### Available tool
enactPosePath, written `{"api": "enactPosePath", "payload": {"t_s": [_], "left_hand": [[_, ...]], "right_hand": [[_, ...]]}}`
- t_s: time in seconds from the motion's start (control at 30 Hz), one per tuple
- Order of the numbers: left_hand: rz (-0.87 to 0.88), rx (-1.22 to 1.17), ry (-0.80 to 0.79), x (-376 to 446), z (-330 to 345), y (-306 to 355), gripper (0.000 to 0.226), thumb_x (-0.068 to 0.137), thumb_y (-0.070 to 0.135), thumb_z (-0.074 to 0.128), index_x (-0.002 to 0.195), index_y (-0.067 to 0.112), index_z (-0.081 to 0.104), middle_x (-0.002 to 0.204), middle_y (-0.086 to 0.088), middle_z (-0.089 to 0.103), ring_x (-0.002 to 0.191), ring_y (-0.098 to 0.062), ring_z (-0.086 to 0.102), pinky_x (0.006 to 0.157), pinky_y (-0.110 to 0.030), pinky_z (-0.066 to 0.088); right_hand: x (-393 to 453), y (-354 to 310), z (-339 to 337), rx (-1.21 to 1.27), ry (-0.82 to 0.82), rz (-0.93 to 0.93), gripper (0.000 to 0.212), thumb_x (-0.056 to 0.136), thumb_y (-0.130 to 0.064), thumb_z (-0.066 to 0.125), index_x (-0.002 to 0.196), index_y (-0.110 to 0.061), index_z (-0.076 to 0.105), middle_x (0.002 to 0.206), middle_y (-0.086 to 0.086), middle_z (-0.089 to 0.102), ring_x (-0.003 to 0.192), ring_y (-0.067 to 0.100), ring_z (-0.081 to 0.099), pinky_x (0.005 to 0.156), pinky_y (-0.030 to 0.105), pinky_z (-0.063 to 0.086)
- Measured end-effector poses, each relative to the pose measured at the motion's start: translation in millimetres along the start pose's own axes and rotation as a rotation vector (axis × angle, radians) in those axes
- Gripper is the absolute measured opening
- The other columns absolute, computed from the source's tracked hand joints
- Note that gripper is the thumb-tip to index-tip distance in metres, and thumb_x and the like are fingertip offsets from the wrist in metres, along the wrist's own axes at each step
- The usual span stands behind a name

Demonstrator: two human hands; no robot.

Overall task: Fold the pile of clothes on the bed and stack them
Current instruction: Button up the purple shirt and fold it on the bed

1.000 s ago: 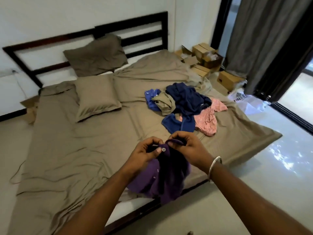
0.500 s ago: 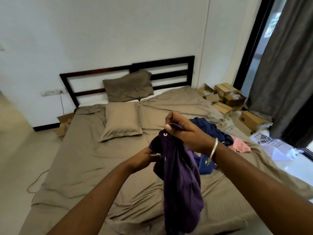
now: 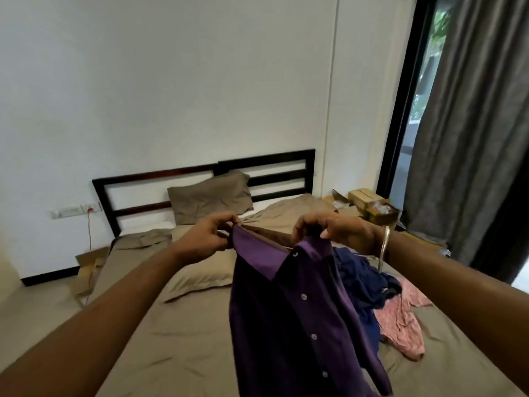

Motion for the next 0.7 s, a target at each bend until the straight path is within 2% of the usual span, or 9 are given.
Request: {"api": "enactPosePath", "payload": {"t_s": [0.03, 0.1, 0.17, 0.27, 0.33, 0.4, 0.5, 0.6, 0.7], "left_hand": [[0.008, -0.005, 0.003, 4, -8, 7, 0.045, 0.084, -0.020, 0.051, 0.083, 0.024, 0.060, 0.090, -0.002, 0.066, 0.076, -0.018, 0.061, 0.072, -0.038, 0.047], [0.050, -0.042, -0.004, 10, -20, 24, 0.047, 0.087, -0.019, 0.043, 0.087, 0.027, 0.055, 0.090, 0.003, 0.066, 0.077, -0.017, 0.059, 0.072, -0.038, 0.047], [0.081, -0.101, -0.009, 13, -28, 40, 0.047, 0.089, -0.020, 0.037, 0.092, 0.024, 0.052, 0.084, 0.005, 0.065, 0.077, -0.018, 0.056, 0.069, -0.034, 0.048], [0.100, -0.168, 0.001, 16, -40, 55, 0.052, 0.088, -0.025, 0.030, 0.090, 0.022, 0.052, 0.074, 0.006, 0.062, 0.066, -0.012, 0.054, 0.054, -0.020, 0.047], [0.108, -0.226, 0.011, 18, -47, 60, 0.052, 0.088, -0.026, 0.026, 0.093, 0.018, 0.053, 0.074, 0.007, 0.065, 0.064, -0.010, 0.055, 0.050, -0.017, 0.045], [0.101, -0.296, -0.007, 20, -49, 64, 0.052, 0.092, -0.022, 0.026, 0.098, 0.019, 0.056, 0.077, 0.007, 0.069, 0.067, -0.010, 0.059, 0.052, -0.016, 0.048], [0.094, -0.332, -0.027, 23, -49, 74, 0.051, 0.093, -0.022, 0.026, 0.098, 0.017, 0.058, 0.078, 0.005, 0.070, 0.066, -0.009, 0.061, 0.050, -0.016, 0.049], [0.099, -0.276, -0.008, 28, -56, 81, 0.059, 0.092, -0.023, 0.027, 0.088, 0.022, 0.065, 0.080, 0.000, 0.065, 0.069, -0.012, 0.059, 0.052, -0.018, 0.047], [0.039, -0.091, 0.049, 29, -69, 78, 0.056, 0.089, -0.024, 0.031, 0.087, 0.024, 0.060, 0.079, 0.002, 0.060, 0.072, -0.017, 0.050, 0.056, -0.023, 0.040]], "right_hand": [[4, 2, -1, -0.127, -0.001, 0.063, 0.067, 0.056, -0.025, 0.055, 0.113, 0.009, 0.060, 0.100, 0.013, 0.063, 0.096, 0.011, 0.063, 0.089, 0.029, 0.049], [11, 3, -6, -0.639, 0.025, 0.122, 0.041, 0.072, -0.008, 0.056, 0.110, -0.011, 0.068, 0.106, 0.008, 0.067, 0.097, 0.021, 0.062, 0.090, 0.042, 0.051], [21, 1, -13, -0.951, 0.076, 0.022, 0.033, 0.081, -0.006, 0.058, 0.108, -0.021, 0.071, 0.115, 0.000, 0.064, 0.102, 0.020, 0.059, 0.090, 0.043, 0.050], [31, -1, -28, -0.894, 0.277, -0.133, 0.022, 0.091, -0.016, 0.062, 0.102, -0.033, 0.071, 0.140, -0.007, 0.044, 0.130, 0.019, 0.042, 0.106, 0.039, 0.041], [37, 7, -42, -0.684, 0.309, -0.099, 0.028, 0.093, -0.015, 0.062, 0.099, -0.042, 0.067, 0.149, -0.009, 0.035, 0.137, 0.016, 0.036, 0.111, 0.038, 0.039], [45, 12, -47, -0.504, 0.268, -0.062, 0.033, 0.092, -0.017, 0.063, 0.100, -0.049, 0.062, 0.145, -0.016, 0.041, 0.130, 0.013, 0.047, 0.106, 0.042, 0.045], [62, 7, -53, -0.396, 0.185, -0.085, 0.033, 0.088, -0.013, 0.069, 0.114, -0.032, 0.065, 0.115, -0.009, 0.065, 0.106, 0.007, 0.062, 0.096, 0.036, 0.052], [78, -3, -62, -0.543, 0.040, -0.075, 0.041, 0.078, -0.018, 0.080, 0.116, -0.027, 0.066, 0.107, -0.014, 0.064, 0.097, 0.001, 0.061, 0.086, 0.022, 0.053], [92, -3, -80, -0.743, 0.007, -0.110, 0.026, 0.077, -0.024, 0.081, 0.103, -0.024, 0.074, 0.104, -0.006, 0.069, 0.092, 0.008, 0.063, 0.082, 0.030, 0.054]]}}
Point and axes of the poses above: each hand's wrist, its own x-axis towards the middle knuckle, its own z-axis out of the palm, y = z × x, the point moved 3 cm from there along x, towards the middle knuckle
